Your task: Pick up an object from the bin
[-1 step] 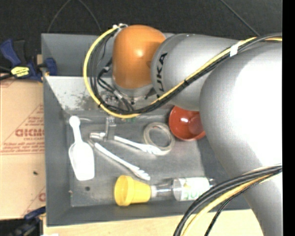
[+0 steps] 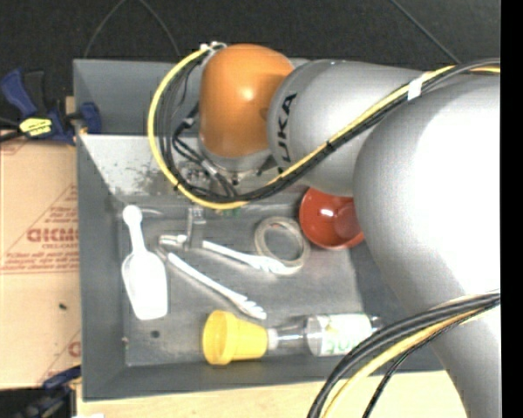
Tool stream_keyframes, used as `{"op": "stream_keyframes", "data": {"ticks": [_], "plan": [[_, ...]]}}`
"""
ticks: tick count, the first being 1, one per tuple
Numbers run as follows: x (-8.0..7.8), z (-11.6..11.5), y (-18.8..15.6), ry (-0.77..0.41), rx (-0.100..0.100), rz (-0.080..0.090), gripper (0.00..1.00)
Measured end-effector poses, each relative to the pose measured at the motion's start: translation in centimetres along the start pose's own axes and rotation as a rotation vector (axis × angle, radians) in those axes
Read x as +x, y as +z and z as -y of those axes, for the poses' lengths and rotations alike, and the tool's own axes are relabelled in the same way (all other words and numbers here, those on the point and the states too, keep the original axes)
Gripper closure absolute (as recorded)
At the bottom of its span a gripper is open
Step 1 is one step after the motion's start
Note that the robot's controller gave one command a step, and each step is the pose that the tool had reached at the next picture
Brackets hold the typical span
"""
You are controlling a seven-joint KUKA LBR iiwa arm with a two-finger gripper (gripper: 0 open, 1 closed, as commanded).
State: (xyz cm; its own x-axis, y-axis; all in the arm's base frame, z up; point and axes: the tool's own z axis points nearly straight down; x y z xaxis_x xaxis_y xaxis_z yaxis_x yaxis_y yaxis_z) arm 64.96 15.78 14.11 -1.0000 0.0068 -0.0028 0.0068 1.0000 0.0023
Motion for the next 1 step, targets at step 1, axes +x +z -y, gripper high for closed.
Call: {"op": "stream_keyframes", "data": {"ticks": [1], "plan": [[1.2,0.99,7.15,-0.22,-0.001,0.0,0.0]]}}
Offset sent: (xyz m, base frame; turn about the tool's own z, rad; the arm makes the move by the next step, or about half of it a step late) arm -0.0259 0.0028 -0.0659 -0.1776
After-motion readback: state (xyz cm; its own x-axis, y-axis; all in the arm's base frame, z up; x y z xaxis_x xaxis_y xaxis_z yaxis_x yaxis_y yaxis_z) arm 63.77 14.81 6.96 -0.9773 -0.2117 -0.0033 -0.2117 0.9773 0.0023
